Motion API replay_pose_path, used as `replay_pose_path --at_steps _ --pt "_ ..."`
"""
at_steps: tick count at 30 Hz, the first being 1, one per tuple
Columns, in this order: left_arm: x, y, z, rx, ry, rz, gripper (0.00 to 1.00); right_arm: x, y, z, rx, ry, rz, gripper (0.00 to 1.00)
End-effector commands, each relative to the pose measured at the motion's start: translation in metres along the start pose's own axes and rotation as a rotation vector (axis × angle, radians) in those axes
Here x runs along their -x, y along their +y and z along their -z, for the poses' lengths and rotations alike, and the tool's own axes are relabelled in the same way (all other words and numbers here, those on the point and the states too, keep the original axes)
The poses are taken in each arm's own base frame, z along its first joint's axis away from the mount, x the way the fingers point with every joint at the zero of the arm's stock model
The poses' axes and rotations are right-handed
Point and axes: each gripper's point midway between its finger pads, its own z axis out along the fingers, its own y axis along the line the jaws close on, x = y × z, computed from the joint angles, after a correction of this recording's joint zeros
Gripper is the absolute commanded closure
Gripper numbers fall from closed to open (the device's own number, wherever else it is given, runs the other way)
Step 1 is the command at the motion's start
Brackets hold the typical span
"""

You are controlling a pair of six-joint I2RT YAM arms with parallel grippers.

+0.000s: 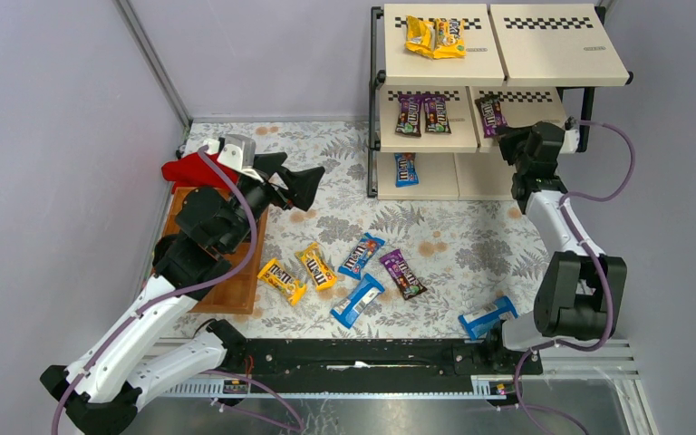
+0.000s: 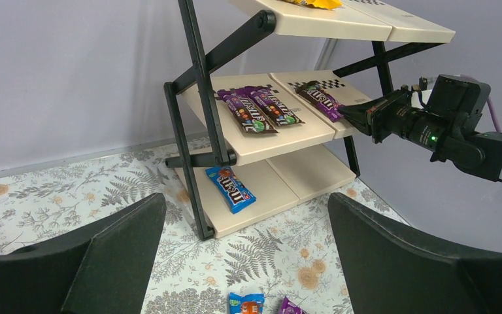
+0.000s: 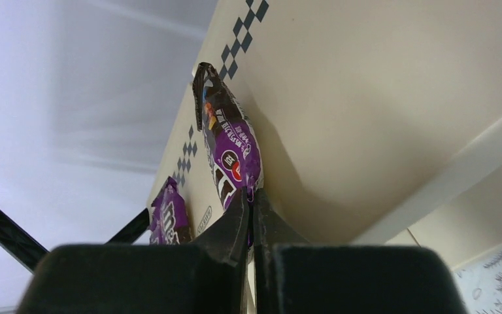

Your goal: Place and organize the candy bags onto the shelf

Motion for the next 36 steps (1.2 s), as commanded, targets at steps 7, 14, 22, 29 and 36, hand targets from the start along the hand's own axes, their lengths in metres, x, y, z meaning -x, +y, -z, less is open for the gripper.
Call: replay_pose_path --at_steps 7,14,22,29,36 --pt "0.012 -0.002 0.000 -0.004 -0.045 -0.009 0.01 0.017 0.026 -0.017 0.079 -0.063 -0.086 1.00" --pt "0.013 -0.001 0.001 -0.002 -0.047 -0.011 0.01 0.016 0.030 -0.025 0.083 -0.045 -0.076 0.92" --pt "0.014 -0.002 0.001 -0.003 -0.049 -0.010 0.01 0.013 0.024 -0.012 0.039 -0.020 -0.026 0.56" --pt "0.014 -0.002 0.002 -0.005 -0.051 -0.009 0.01 0.014 0.004 0.037 -0.096 0.031 0.149 0.32" --pt "0.012 0.000 0.000 0.004 -0.040 -0.023 0.01 -0.022 -0.010 0.106 -0.024 0.260 0.414 0.10"
